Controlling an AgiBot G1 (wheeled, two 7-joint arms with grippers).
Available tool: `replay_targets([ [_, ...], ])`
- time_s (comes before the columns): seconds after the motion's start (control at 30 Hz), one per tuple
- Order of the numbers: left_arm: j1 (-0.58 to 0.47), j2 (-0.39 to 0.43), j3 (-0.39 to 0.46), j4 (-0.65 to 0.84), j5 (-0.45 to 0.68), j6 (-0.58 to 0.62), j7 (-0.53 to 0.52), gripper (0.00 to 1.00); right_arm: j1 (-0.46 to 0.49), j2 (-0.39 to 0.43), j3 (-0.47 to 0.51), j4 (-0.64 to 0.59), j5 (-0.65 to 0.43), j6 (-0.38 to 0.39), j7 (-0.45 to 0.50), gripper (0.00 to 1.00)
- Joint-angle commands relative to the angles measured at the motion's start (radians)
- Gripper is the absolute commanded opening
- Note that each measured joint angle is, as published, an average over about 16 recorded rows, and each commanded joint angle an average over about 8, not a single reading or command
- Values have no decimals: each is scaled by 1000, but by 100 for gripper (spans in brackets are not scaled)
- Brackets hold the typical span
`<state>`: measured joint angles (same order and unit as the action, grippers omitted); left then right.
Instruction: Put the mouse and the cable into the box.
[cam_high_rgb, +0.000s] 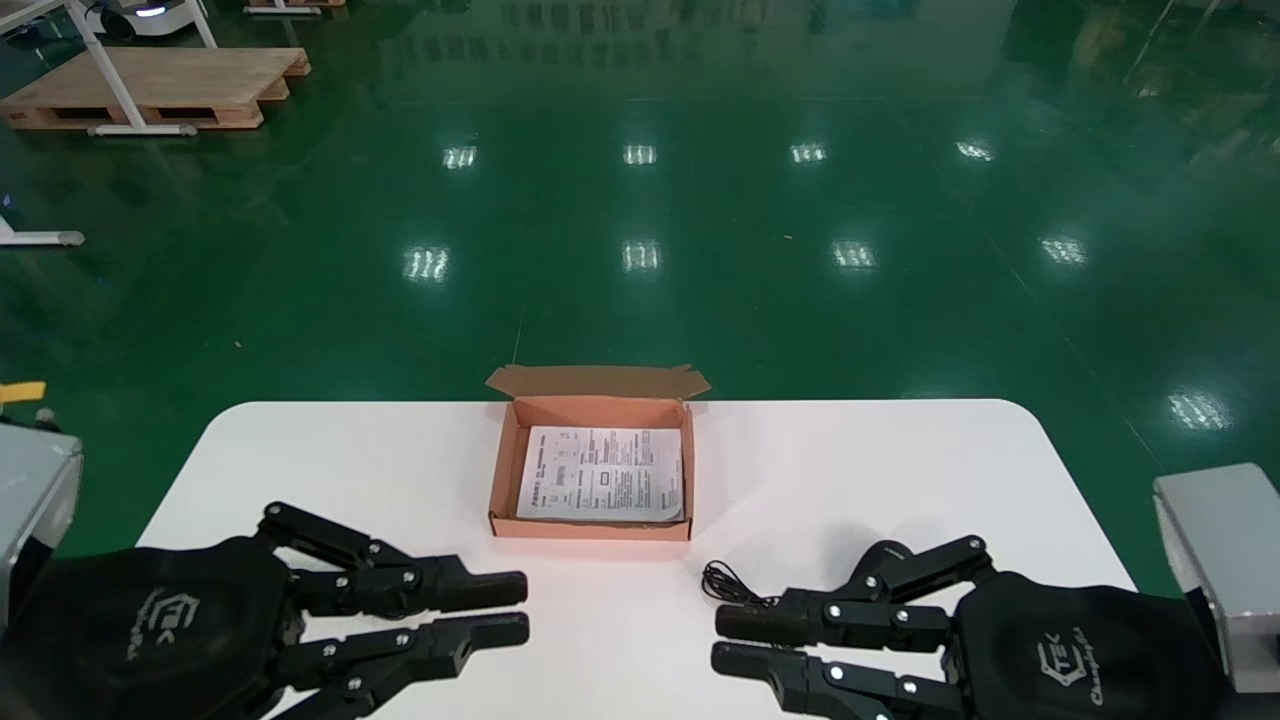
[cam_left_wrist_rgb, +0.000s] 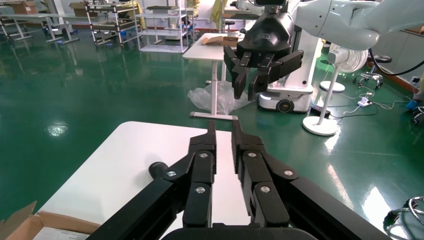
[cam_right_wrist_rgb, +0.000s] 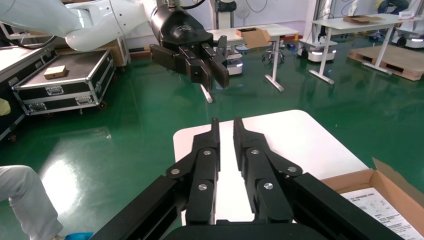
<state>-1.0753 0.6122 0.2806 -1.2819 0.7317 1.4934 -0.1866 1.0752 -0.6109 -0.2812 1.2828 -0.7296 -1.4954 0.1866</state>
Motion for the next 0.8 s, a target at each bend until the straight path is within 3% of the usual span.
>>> replay_targets([
  [0.03,0,0,0,0,0,0,0,0,0,0,0,0,0,0,0,0],
  [0.5,0,0,0,0,0,0,0,2,0,0,0,0,0,0,0,0],
  [0.53,0,0,0,0,0,0,0,15,0,0,0,0,0,0,0,5],
  [0.73,0,0,0,0,0,0,0,90,0,0,0,0,0,0,0,80],
  [0.77,0,0,0,0,0,0,0,100,0,0,0,0,0,0,0,92],
  [0.8,0,0,0,0,0,0,0,100,0,0,0,0,0,0,0,100],
])
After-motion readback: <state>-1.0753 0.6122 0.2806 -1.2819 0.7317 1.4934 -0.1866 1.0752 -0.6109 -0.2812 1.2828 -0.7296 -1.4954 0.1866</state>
